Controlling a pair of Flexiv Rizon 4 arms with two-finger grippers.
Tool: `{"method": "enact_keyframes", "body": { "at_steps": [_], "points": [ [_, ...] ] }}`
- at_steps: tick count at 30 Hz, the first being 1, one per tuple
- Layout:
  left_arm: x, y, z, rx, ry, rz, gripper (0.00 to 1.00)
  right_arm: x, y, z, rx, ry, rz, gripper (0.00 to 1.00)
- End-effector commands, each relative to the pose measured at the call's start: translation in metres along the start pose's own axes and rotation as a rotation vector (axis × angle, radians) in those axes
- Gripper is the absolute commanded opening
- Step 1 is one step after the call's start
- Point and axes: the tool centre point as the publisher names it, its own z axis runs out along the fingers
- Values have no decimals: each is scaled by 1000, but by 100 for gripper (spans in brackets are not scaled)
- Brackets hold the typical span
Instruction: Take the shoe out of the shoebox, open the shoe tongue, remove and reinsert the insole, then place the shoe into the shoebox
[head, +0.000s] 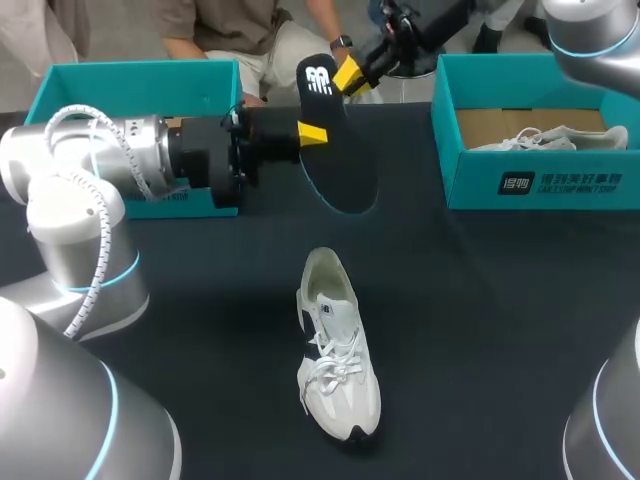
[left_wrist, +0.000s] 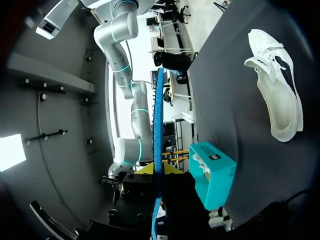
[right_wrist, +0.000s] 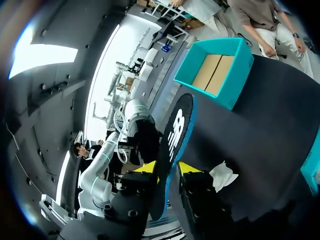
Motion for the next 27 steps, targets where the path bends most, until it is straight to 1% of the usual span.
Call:
{"method": "enact_keyframes", "body": {
  "at_steps": [1,4,8,11,12,14,15,17,21,27],
  "points": [
    [2,1,-1,5,5,2,0,2,-14,-9,-18,-50,23,100],
    [3,1,-1,8,11,4,0,1,-18,-15,-27,-83,31,100],
    [6,1,-1,12,21,-2,0,2,-24,-25,-43,-158,39,100],
    [9,0,-2,15,26,-5,0,3,-30,-34,-41,-239,50,100],
    [9,0,-2,18,30,-10,0,3,-31,-37,-53,-259,41,100],
    [11,0,-2,20,31,-14,0,5,-33,-40,-44,-307,49,100],
    [12,-1,-2,20,35,-14,0,6,-35,-43,-41,-351,51,100],
    [15,-1,-3,24,39,-23,0,7,-38,-46,-45,-398,51,100],
    [21,0,-3,24,50,-31,0,8,-45,-54,-40,-527,58,100],
    [26,0,-4,22,60,-39,0,13,-51,-63,-51,-640,51,100]
  ]
}}
